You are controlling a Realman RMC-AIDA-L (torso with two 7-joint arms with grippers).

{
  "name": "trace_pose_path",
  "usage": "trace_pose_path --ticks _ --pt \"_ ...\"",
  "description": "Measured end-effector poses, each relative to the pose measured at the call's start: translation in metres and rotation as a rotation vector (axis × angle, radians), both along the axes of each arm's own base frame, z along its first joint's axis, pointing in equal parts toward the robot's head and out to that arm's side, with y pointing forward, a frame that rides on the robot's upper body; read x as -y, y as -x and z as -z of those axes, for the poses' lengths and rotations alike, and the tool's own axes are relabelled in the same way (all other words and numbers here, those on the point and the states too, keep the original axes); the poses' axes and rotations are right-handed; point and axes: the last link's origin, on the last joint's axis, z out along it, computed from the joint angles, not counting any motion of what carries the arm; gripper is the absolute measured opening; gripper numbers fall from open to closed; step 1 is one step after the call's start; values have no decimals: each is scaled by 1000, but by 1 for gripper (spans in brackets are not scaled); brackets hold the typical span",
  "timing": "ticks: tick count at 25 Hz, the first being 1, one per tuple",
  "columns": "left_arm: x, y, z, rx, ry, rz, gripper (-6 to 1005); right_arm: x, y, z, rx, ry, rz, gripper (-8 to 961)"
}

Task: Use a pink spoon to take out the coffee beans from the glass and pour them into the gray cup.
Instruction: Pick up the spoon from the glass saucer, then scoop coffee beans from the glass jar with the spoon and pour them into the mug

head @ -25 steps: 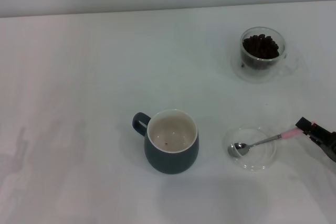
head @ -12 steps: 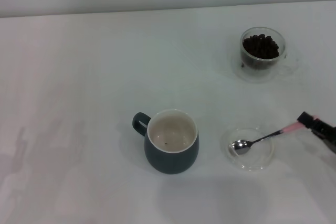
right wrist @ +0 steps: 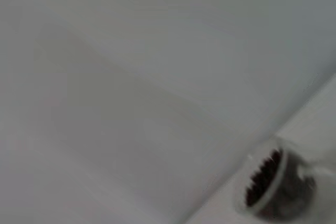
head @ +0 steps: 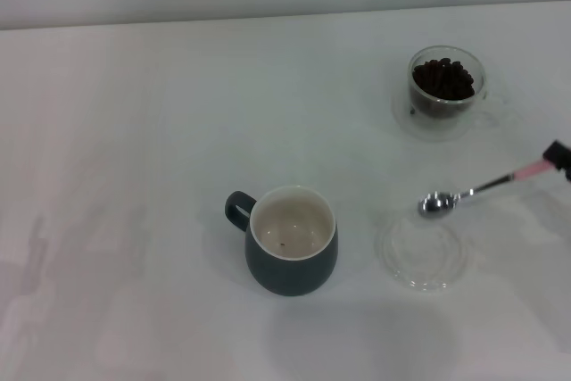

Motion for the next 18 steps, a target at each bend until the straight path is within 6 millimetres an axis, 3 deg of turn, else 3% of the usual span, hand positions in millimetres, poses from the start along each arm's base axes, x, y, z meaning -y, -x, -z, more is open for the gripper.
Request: trace_pose_path --ticks 11,18 --pt "0 -1 1 5 0 -3 552 -71 32 -31 58 -117 -156 152" --pt "-1 -1 1 7 1 -3 553 -109 48 -37 146 -153 -202 152"
